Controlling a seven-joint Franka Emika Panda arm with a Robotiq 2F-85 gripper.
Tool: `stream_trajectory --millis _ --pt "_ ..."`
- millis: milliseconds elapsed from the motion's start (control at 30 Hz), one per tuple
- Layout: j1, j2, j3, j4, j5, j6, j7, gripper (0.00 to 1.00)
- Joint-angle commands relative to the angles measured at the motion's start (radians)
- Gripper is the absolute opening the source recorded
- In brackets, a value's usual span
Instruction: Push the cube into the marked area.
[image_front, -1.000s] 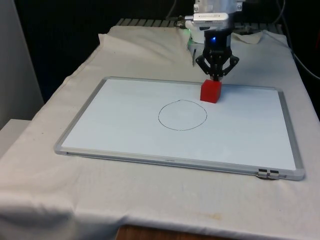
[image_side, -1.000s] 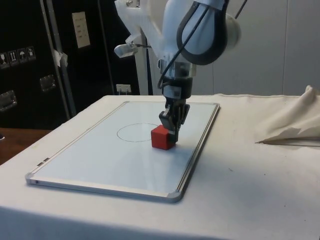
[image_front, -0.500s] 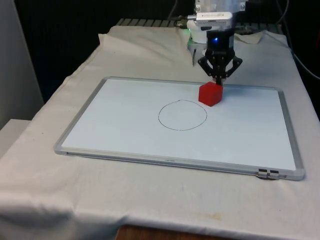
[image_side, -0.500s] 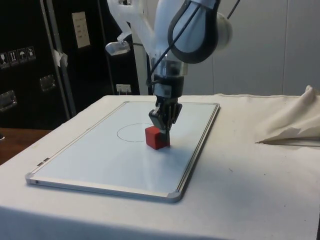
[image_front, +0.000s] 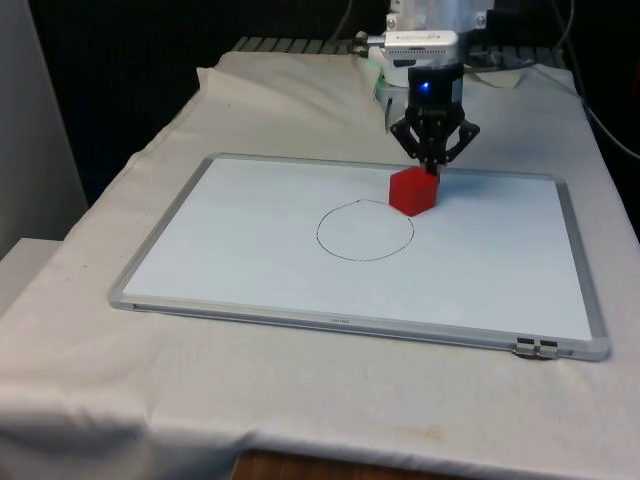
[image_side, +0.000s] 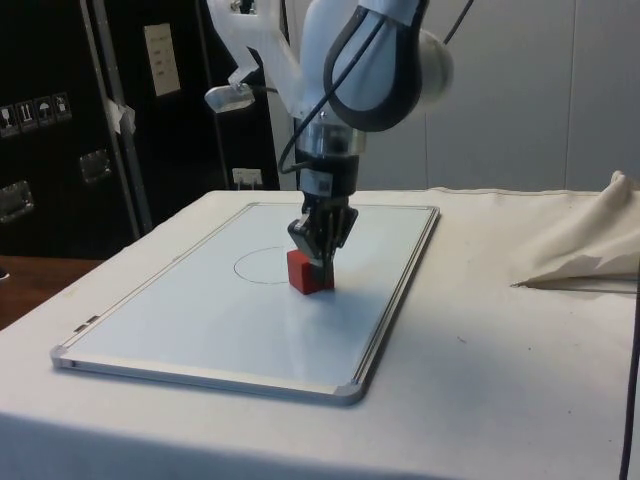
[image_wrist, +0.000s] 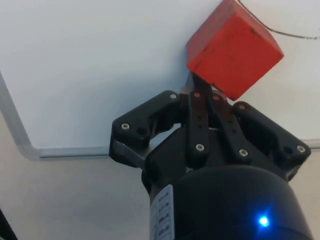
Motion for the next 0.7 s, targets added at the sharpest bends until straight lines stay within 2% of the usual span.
stream_trajectory --millis 0,33,167,233,267,300,433,500,533,567,667 --pt "0.000 0.001 -0.003 0.001 0.000 0.000 0.001 0.00" --pt "0.006 0.011 -0.020 0.004 -0.014 0.006 0.017 0.00" --pt "0.007 0.015 -0.037 0.008 -0.015 0.006 0.022 0.00" --pt "0.008 0.017 -0.043 0.011 -0.016 0.006 0.025 0.00" --pt "0.000 0.005 -0.027 0.008 0.000 0.000 0.008 0.00" --pt "0.009 0.019 -0.046 0.013 -0.017 0.006 0.026 0.00" --pt "0.010 0.028 -0.057 0.025 -0.018 0.007 0.033 0.00" --pt "0.010 0.034 -0.061 0.032 -0.018 0.006 0.037 0.00" --pt "0.000 0.022 -0.043 0.029 0.000 0.000 0.019 0.00" --pt "0.010 0.037 -0.063 0.036 -0.018 0.006 0.038 0.00" --pt "0.011 0.050 -0.071 0.052 -0.018 0.005 0.044 0.00"
